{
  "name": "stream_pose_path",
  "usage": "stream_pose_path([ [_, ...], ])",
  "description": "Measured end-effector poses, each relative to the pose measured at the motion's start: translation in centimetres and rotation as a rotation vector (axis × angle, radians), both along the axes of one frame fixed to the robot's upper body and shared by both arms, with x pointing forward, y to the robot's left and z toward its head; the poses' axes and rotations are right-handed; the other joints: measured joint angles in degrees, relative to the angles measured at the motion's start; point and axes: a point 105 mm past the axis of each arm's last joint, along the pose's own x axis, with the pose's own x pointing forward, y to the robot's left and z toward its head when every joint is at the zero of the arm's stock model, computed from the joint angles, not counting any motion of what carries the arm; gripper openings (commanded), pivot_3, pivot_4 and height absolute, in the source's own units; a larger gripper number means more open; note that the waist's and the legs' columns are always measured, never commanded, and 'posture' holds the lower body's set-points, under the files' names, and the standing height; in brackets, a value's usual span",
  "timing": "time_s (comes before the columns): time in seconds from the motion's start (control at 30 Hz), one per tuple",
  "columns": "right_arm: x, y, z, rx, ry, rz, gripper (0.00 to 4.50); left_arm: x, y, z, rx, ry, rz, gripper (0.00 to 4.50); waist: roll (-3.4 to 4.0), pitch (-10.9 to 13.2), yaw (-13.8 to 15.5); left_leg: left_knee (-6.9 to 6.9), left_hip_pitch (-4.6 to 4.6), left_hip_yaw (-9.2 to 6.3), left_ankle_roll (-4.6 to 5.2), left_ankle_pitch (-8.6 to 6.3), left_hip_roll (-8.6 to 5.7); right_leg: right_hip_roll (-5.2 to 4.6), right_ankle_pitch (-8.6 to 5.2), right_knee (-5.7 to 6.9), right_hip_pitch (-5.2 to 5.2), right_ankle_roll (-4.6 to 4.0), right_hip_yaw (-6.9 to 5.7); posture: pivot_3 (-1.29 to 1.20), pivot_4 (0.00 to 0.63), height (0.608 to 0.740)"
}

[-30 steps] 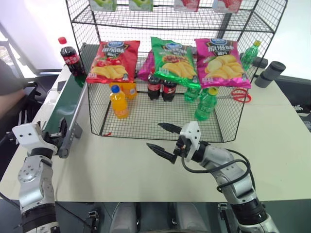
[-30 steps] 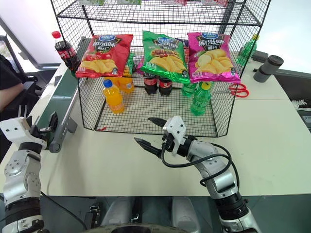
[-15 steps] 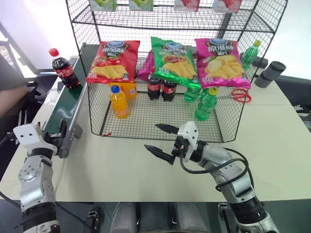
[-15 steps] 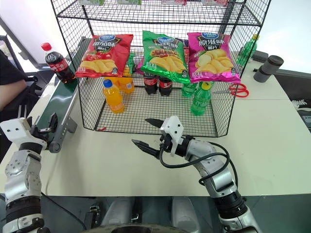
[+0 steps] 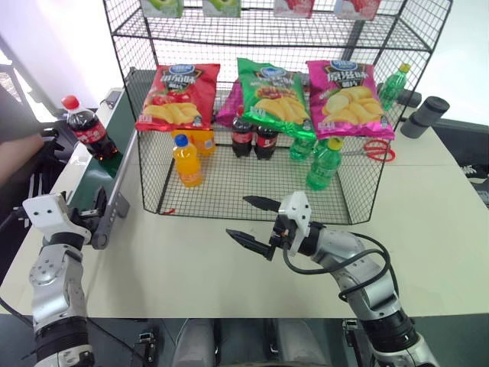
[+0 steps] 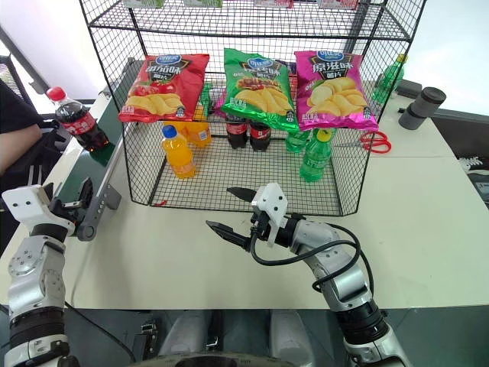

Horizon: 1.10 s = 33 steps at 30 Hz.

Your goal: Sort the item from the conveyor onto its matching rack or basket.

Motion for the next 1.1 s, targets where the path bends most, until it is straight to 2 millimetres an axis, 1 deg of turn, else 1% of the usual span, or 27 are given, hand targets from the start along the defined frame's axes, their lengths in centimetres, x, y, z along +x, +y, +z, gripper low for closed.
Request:
stream_pose_path([
  [0.6,-0.21,0.22,-0.09,0.005,0.013,0.019,4.45,-0.01,0.0,0.03,-0.004,-0.003,-0.001,4.5,0.0,0.0,-0.1,-0.06,-0.03,0.0,-0.02,-0.01,0.01,-0.09,0.0,-0.05,-0.06,-0.03,0.01,0.0,0.15,0.74],
  [0.83,-0.29,0.32,-0.15,0.005,0.018,0.025,4.45,-0.18,0.45,0.4,0.01,-0.02,0.032,4.5,0.0,0.0,-0.1,-0.09,-0.05,-0.01,-0.02,-0.01,0.01,-0.11,-0.01,-0.09,-0.08,-0.03,0.01,0.0,0.15,0.74],
  [0.93,-0.33,0.37,-0.16,0.007,0.021,0.029,4.5,-0.26,0.72,0.41,0.013,-0.019,0.049,3.74,0.0,0.0,0.0,-0.09,-0.06,-0.01,-0.02,-0.01,0.0,-0.13,-0.01,-0.11,-0.07,-0.04,0.0,0.0,0.15,0.74],
  [0.97,-0.35,0.38,-0.16,0.009,0.022,0.03,4.5,-0.33,0.85,0.42,0.012,-0.02,0.057,3.19,0.0,0.0,0.1,-0.09,-0.06,-0.01,-0.03,-0.02,0.0,-0.15,-0.01,-0.12,-0.07,-0.04,0.0,0.0,0.15,0.74],
  [1.0,-0.35,0.4,-0.14,0.009,0.023,0.031,4.5,-0.34,0.87,0.42,0.012,-0.021,0.058,2.89,0.0,0.0,0.1,-0.09,-0.06,-0.01,-0.03,-0.02,0.0,-0.16,-0.01,-0.12,-0.06,-0.04,-0.01,0.0,0.15,0.74],
  [1.1,-0.36,0.41,-0.16,0.009,0.024,0.032,4.5,-0.37,0.86,0.4,0.014,-0.02,0.057,2.84,0.0,0.0,0.0,-0.09,-0.06,-0.01,-0.03,-0.02,0.0,-0.16,-0.01,-0.12,-0.07,-0.05,-0.01,0.0,0.15,0.74],
])
